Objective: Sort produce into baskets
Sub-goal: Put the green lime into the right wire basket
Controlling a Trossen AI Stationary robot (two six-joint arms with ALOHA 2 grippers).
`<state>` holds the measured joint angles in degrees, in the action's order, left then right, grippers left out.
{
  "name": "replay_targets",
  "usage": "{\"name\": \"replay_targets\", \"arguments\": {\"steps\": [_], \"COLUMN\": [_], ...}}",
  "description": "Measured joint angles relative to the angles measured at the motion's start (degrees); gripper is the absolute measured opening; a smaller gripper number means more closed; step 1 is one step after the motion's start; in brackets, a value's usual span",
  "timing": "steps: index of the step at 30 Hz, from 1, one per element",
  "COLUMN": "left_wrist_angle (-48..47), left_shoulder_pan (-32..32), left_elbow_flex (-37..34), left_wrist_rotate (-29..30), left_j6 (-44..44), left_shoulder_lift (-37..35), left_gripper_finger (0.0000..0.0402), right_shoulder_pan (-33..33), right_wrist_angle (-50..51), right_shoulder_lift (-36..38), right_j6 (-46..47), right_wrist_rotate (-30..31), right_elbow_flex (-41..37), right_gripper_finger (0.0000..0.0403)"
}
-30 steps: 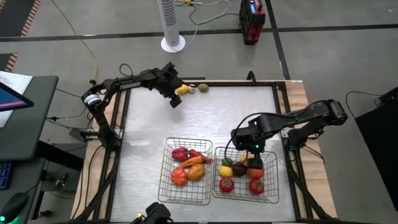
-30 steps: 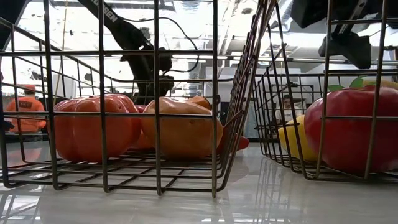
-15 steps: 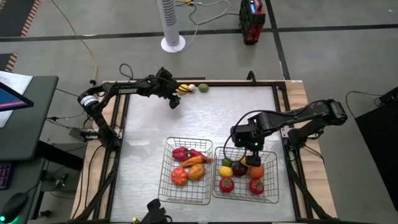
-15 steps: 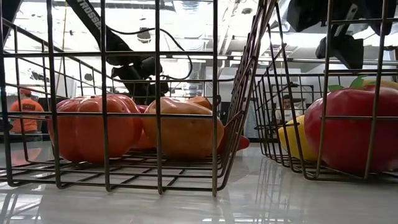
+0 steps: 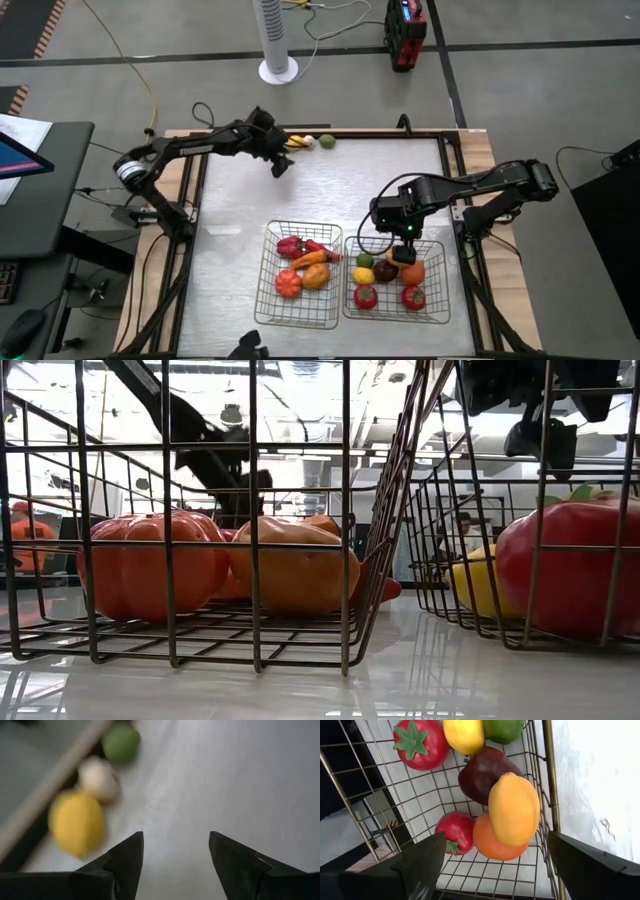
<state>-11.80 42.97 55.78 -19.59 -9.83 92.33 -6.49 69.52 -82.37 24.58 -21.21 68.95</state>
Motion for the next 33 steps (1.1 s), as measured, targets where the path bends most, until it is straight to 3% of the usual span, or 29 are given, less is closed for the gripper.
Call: {"name": "replay_targets", "arguments": {"steps": [6, 9, 18, 28, 33], "left_wrist_angle": [4.8, 3.6, -13.2, -15.2, -12.9], "left_shoulder_pan": [-0.6, -0.2, 0.0, -0.3, -1.3], "left_elbow_flex": [1.0, 4.1, 15.8, 16.0, 14.6], "left_wrist_rotate": [11.7, 11.8, 11.3, 8.3, 9.1], "left_j6": [1.1, 1.4, 0.2, -0.6, -1.2], "left_shoulder_lift": [-3.1, -0.7, 7.9, 3.5, -1.3], "left_gripper_finger": [0.0213, 0.0213, 0.0212, 0.0212, 0.0212], "right_shoulder_pan": [1.4, 2.3, 4.5, 4.9, 7.9], "right_wrist_angle": [-0.9, -1.2, -0.5, 8.5, 5.4], "right_shoulder_lift": [0.0, 0.0, 0.0, 0.0, 0.0], "right_j6": [-0.6, -0.6, -0.3, 0.6, -3.6], "right_wrist_rotate": [0.0, 0.0, -1.2, -1.1, 4.7], "right_elbow_flex": [0.0, 0.0, 0.8, 11.5, 13.6], "right_gripper_finger": [0.0374, 0.0374, 0.0374, 0.0374, 0.0374]}}
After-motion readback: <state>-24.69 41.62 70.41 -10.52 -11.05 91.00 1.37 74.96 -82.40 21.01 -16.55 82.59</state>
